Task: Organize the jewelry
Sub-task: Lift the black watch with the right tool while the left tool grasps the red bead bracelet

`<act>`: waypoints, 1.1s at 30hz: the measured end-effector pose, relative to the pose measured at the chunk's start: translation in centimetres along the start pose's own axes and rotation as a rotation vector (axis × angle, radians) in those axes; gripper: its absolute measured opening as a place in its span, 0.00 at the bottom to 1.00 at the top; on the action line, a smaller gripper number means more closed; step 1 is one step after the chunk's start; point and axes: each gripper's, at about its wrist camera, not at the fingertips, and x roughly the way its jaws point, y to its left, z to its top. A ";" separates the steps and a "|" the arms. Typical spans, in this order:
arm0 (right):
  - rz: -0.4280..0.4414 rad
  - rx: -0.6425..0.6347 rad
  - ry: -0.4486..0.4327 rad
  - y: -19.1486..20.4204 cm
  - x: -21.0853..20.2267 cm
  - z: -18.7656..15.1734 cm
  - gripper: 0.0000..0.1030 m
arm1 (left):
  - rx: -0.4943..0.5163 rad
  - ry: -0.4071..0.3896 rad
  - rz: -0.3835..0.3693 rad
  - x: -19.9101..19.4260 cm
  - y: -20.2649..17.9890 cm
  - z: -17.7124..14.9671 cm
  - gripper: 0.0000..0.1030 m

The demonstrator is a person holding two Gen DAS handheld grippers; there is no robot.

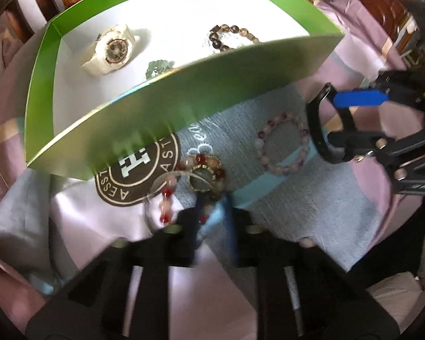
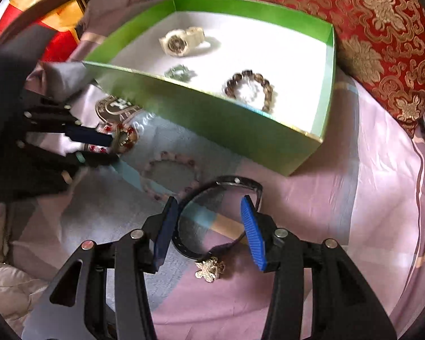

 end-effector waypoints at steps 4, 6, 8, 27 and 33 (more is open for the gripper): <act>0.004 -0.004 0.001 0.1 0.3 0.1 0.46 | -0.012 -0.058 -0.022 -1.8 0.6 -0.3 0.04; 0.011 -0.001 0.002 0.1 0.5 0.1 0.46 | -0.018 -0.089 -0.038 -2.9 1.2 -0.6 0.04; 0.020 0.001 0.000 0.1 0.6 0.1 0.46 | -0.028 -0.102 -0.040 -3.5 1.5 -0.9 0.04; 0.054 -0.033 0.042 1.9 2.3 0.5 0.13 | 0.025 0.020 0.026 0.5 -0.2 -0.7 0.22; 0.049 -0.028 0.040 1.9 2.3 0.6 0.13 | 0.020 -0.011 0.018 -0.7 0.1 -0.9 0.04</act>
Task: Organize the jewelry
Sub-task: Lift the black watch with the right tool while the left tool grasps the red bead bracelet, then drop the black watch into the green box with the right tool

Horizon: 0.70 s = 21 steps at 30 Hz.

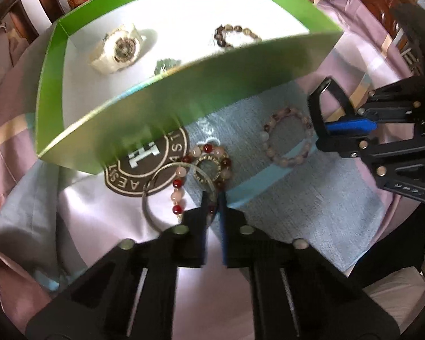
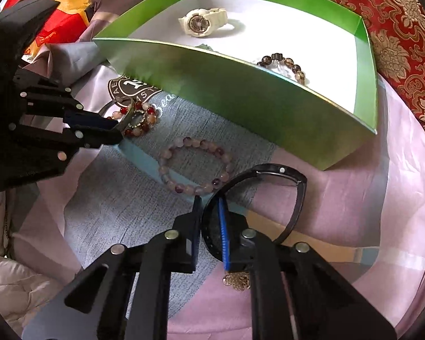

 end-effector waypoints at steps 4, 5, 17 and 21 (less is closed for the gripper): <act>-0.002 0.017 -0.047 -0.5 -1.5 0.1 0.07 | -0.006 -0.046 -0.022 -1.5 0.2 0.0 0.04; 0.001 0.021 -0.056 -0.8 -1.8 0.2 0.07 | -0.005 -0.052 -0.023 -1.7 0.3 -0.1 0.04; 0.053 0.079 -0.152 -2.7 -5.5 0.1 0.06 | -0.004 -0.102 -0.036 -3.4 0.7 -0.1 0.04; 0.072 0.058 -0.167 -2.2 -5.9 0.2 0.06 | -0.004 -0.110 -0.038 -3.8 0.6 -0.4 0.04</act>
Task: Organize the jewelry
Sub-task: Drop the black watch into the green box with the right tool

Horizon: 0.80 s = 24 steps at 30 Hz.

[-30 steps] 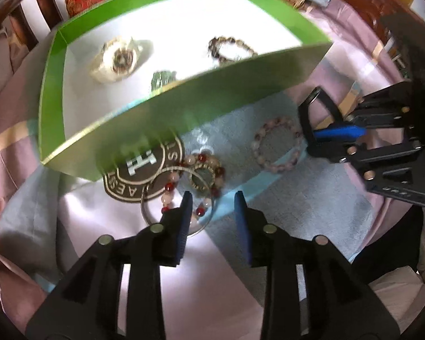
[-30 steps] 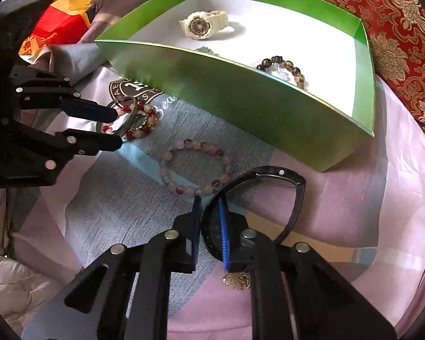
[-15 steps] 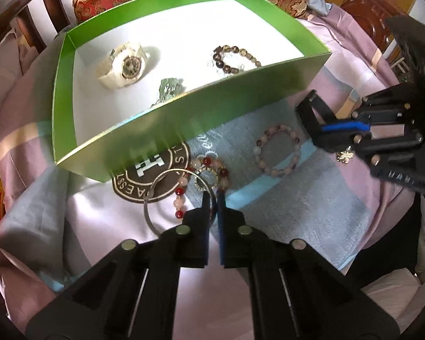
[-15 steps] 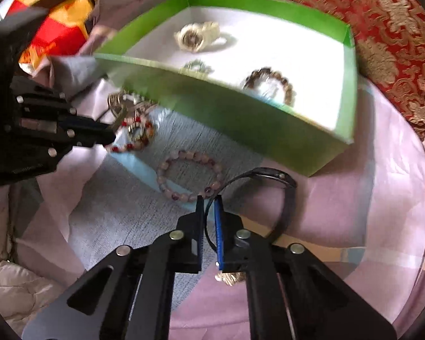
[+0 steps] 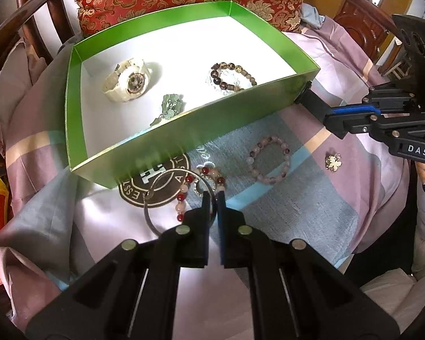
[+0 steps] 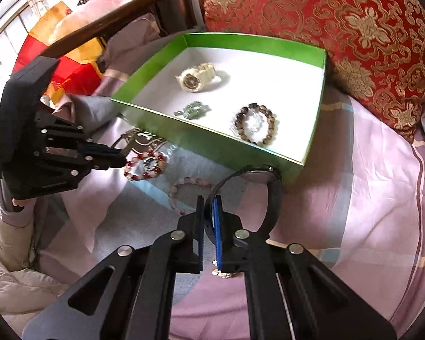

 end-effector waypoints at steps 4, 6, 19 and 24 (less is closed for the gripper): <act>-0.006 -0.015 0.027 0.5 0.8 -0.1 0.06 | 0.004 0.003 0.005 0.1 -0.2 0.0 0.04; 0.007 -0.025 0.011 1.0 0.2 0.1 0.06 | -0.003 -0.006 0.003 -0.3 0.0 0.0 0.04; -0.125 -0.131 -0.164 2.1 -2.7 8.1 0.06 | -0.019 -0.206 0.035 -6.6 2.5 6.8 0.04; -0.093 -0.039 -0.121 -0.5 2.4 9.5 0.06 | -0.057 -0.187 0.044 -3.0 4.2 8.5 0.05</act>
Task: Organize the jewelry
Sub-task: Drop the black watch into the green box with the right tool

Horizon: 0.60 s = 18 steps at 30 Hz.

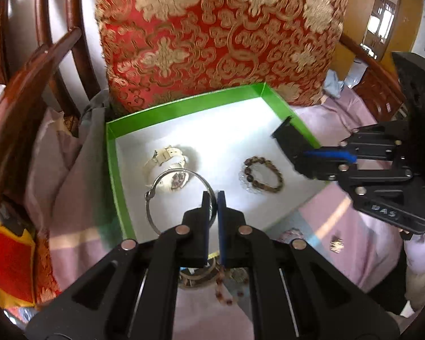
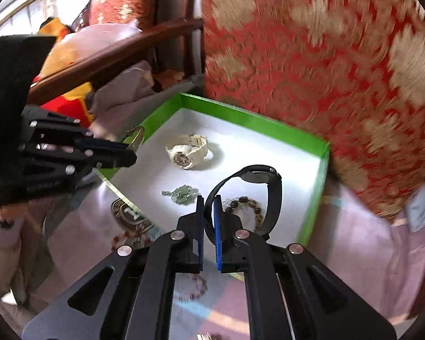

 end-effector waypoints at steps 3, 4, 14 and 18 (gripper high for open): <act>-0.016 0.015 0.060 -0.4 2.6 -0.7 0.07 | 0.010 0.046 -0.005 2.2 -0.2 0.1 0.05; -0.020 0.016 0.074 -0.5 3.1 -0.9 0.08 | 0.001 0.059 -0.002 2.8 -0.2 0.1 0.07; 0.134 0.019 0.012 0.4 -2.8 -2.5 0.29 | -0.052 0.105 -0.009 2.5 0.8 -2.5 0.22; 0.170 -0.046 0.032 2.5 -4.1 -4.6 0.29 | 0.037 0.089 0.031 -0.1 -1.0 -5.8 0.36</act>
